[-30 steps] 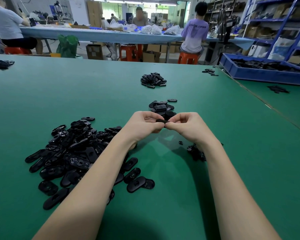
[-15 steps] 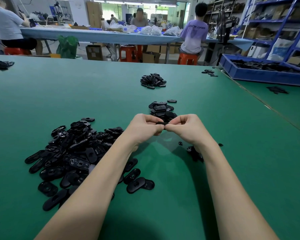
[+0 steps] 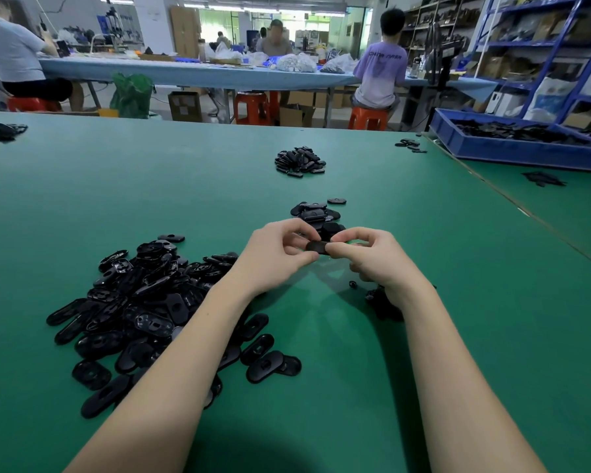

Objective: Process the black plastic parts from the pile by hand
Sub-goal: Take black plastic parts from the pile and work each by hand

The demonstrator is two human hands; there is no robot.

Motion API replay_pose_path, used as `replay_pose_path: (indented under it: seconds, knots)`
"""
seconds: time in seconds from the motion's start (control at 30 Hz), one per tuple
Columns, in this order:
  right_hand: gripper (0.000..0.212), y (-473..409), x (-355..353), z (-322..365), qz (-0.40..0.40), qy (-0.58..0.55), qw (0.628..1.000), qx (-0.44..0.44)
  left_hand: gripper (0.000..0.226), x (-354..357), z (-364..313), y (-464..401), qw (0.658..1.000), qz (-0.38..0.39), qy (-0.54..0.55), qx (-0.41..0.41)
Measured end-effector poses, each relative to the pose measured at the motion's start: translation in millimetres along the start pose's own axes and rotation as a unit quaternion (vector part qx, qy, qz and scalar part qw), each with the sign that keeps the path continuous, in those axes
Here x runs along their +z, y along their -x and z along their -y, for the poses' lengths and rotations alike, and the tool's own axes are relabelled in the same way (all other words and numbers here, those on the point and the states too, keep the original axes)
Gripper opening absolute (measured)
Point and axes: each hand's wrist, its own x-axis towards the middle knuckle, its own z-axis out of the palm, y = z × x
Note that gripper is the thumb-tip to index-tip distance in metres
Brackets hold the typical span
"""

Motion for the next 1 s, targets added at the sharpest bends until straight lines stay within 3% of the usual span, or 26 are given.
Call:
replay_pose_path:
  seconds: [0.1, 0.2, 0.4, 0.67, 0.83, 1.0]
  knots:
    - [0.012, 0.7, -1.8, -0.2, 0.001, 0.006, 1.000, 0.008, 0.018, 2.7, 3.1, -1.1, 0.996, -0.015, -0.082, 0.036]
    - [0.013, 0.9, -4.8, -1.2, -0.006, -0.004, 1.000, 0.008, 0.016, 4.4, 5.4, -9.1, 0.993, -0.056, -0.090, 0.042]
    - [0.014, 0.1, -9.8, -2.7, -0.014, -0.006, 1.000, 0.021, 0.010, 5.7, -3.2, -57.0, 0.987, -0.134, -0.090, -0.023]
    - [0.011, 2.8, -8.4, -3.0, 0.006, 0.032, 0.999, 0.014, 0.014, 13.4, -5.7, -97.3, 0.983, -0.096, -0.108, -0.117]
    - [0.011, 2.9, -8.2, -1.8, 0.011, 0.035, 0.999, 0.018, 0.010, 10.5, -2.4, -89.9, 0.984, -0.095, -0.097, -0.113]
    - [0.011, 3.2, -6.1, -1.8, 0.025, 0.048, 0.998, 0.016, 0.013, -3.9, -1.4, -64.8, 0.988, -0.123, -0.018, -0.090]
